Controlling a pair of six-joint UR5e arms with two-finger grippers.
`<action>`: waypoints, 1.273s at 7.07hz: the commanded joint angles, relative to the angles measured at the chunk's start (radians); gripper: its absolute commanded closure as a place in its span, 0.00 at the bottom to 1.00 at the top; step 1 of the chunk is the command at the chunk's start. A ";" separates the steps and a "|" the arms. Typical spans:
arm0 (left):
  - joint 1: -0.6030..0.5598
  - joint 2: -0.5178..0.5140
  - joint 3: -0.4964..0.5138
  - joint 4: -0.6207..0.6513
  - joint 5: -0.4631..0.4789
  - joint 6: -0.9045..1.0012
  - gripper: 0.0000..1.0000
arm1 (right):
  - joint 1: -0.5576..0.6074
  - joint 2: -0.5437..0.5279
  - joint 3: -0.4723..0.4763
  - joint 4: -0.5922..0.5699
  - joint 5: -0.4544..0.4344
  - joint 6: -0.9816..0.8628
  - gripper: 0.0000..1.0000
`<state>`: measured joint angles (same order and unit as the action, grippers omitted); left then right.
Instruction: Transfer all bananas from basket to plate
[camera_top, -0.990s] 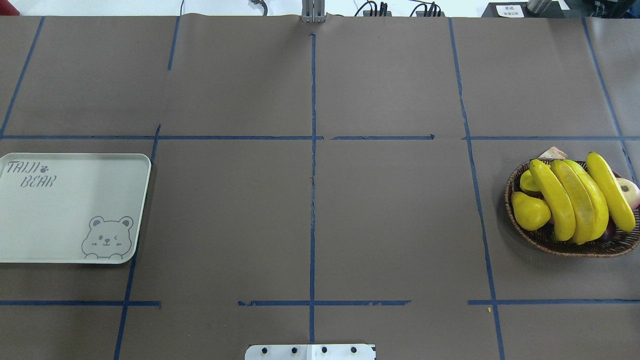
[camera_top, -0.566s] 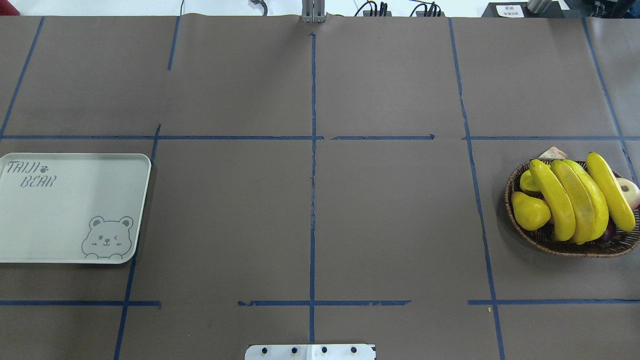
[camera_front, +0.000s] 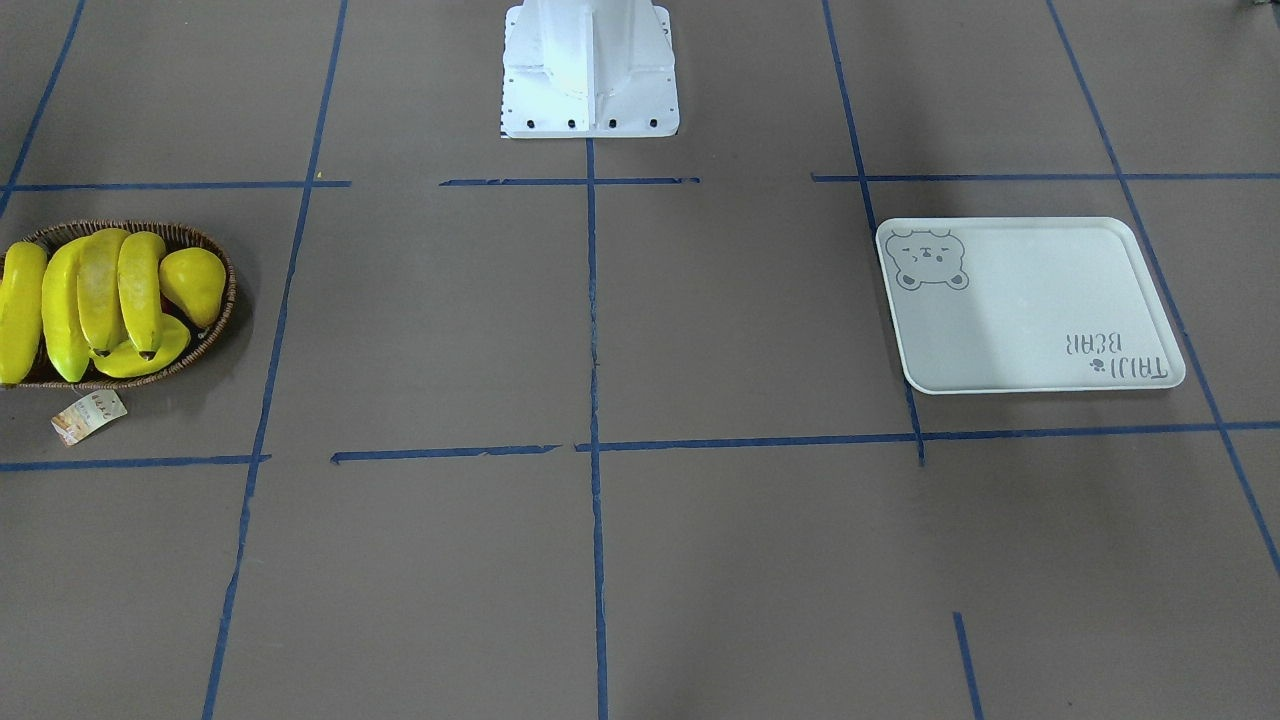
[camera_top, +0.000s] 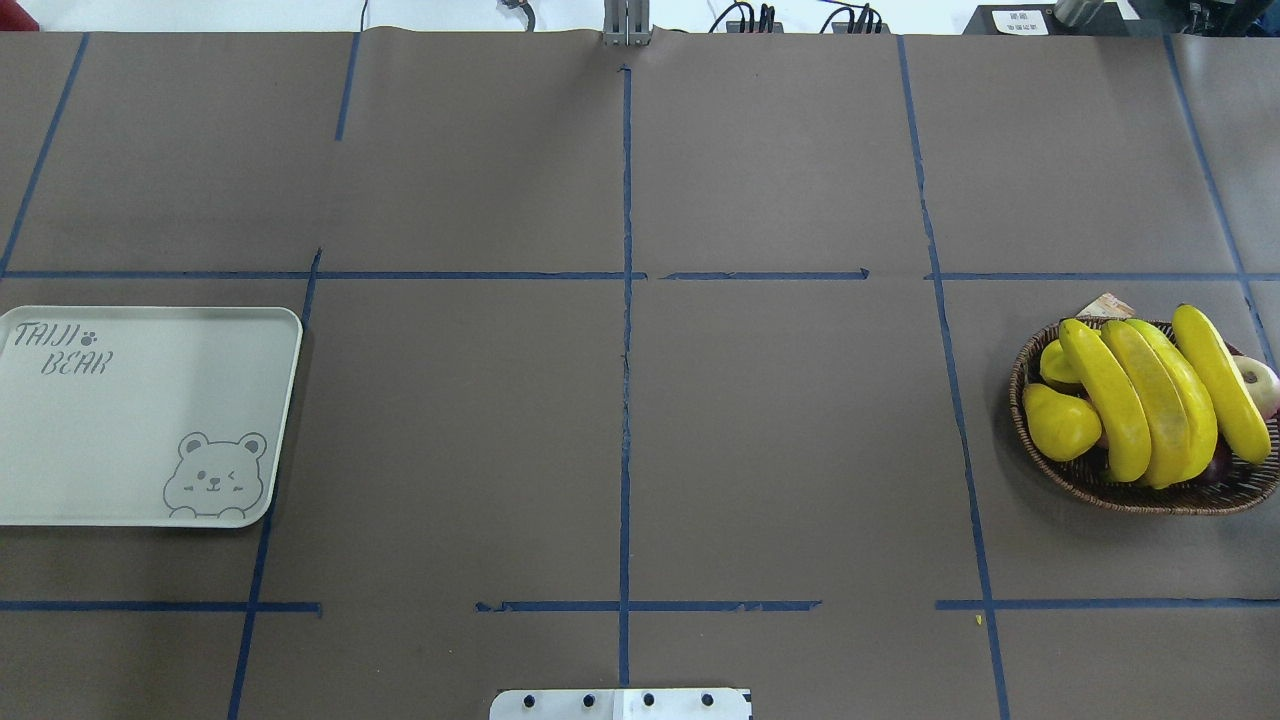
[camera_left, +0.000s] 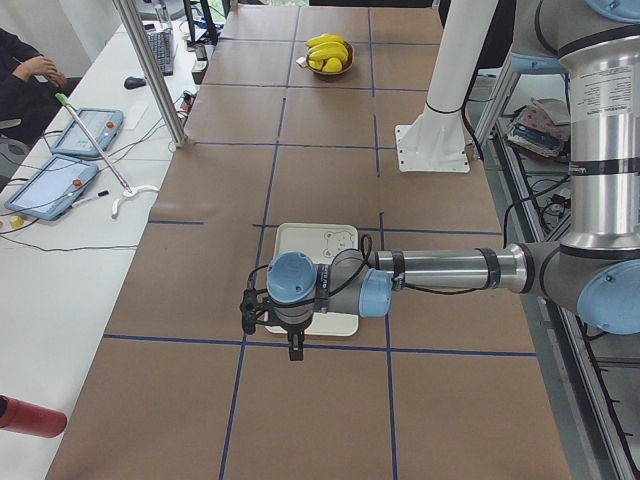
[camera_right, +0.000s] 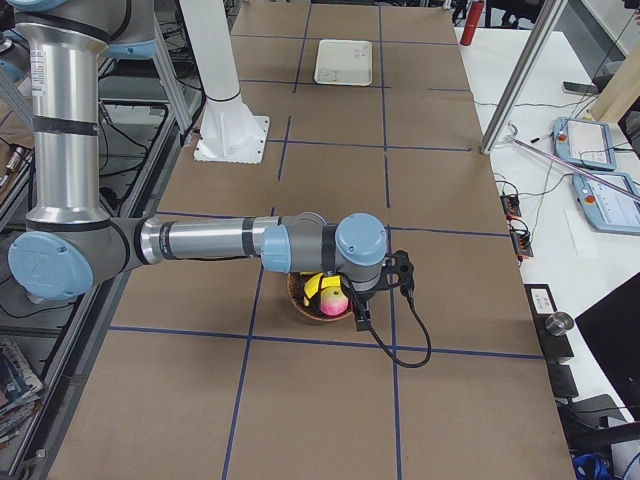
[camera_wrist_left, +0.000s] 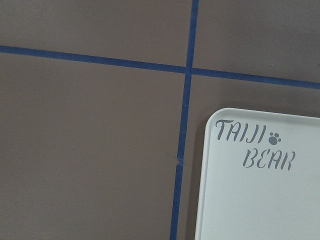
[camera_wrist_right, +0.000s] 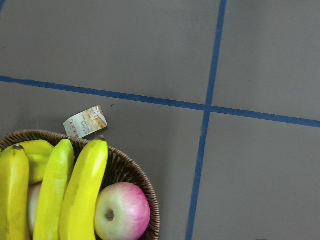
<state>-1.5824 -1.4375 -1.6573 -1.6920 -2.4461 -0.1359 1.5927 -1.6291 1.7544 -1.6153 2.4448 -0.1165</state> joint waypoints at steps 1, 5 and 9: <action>-0.001 0.002 -0.006 -0.002 -0.001 0.002 0.00 | -0.055 -0.001 0.063 0.000 0.006 0.123 0.00; -0.001 0.009 -0.006 -0.003 -0.004 0.005 0.00 | -0.100 -0.166 0.086 0.337 -0.052 0.159 0.00; -0.001 0.017 -0.007 -0.012 -0.008 0.007 0.00 | -0.331 -0.255 0.112 0.589 -0.097 0.446 0.01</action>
<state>-1.5836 -1.4214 -1.6635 -1.7011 -2.4535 -0.1289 1.3340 -1.8799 1.8549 -1.0501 2.3759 0.2676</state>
